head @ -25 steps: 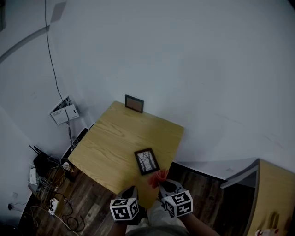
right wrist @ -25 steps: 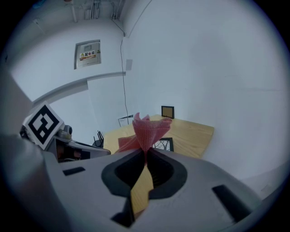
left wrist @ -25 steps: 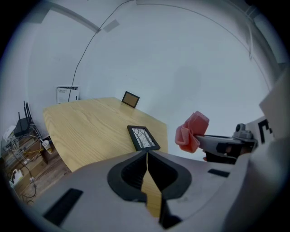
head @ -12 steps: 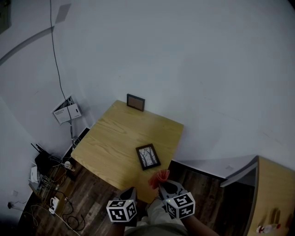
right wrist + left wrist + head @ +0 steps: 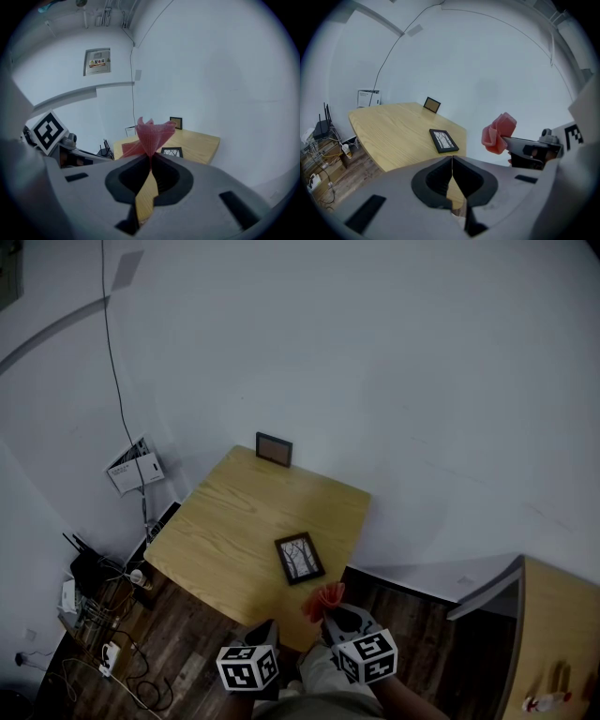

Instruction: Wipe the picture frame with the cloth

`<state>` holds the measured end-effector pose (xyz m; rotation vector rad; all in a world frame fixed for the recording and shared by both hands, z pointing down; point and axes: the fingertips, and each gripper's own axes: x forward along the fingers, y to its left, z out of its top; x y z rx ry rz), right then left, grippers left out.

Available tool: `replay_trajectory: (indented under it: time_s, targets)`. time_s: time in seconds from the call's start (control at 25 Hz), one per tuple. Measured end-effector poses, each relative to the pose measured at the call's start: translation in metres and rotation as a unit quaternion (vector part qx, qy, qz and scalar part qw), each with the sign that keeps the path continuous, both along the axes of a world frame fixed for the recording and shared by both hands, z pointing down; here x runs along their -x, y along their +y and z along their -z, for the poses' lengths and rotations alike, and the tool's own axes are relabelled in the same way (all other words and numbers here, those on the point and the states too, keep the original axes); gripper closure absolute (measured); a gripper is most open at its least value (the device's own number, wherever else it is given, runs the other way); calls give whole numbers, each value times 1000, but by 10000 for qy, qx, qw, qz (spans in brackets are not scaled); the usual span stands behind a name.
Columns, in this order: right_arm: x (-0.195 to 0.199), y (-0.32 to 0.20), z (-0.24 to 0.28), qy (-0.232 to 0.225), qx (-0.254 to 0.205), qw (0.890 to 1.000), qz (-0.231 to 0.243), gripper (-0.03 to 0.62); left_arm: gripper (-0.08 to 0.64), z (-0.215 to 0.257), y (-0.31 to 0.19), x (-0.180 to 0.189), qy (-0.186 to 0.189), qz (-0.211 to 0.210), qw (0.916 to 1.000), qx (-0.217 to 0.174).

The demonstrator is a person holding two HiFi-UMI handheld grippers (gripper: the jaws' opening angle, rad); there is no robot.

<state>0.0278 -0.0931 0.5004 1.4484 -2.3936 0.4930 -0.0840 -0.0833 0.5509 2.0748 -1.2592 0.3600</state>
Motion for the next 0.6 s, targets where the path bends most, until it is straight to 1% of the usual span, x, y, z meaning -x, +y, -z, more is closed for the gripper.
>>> replay_trajectory:
  time_s: [0.6]
  targets:
    - [6, -2, 5, -83, -39, 9999, 45, 578, 555, -2, 0, 2, 50, 18, 10000, 52]
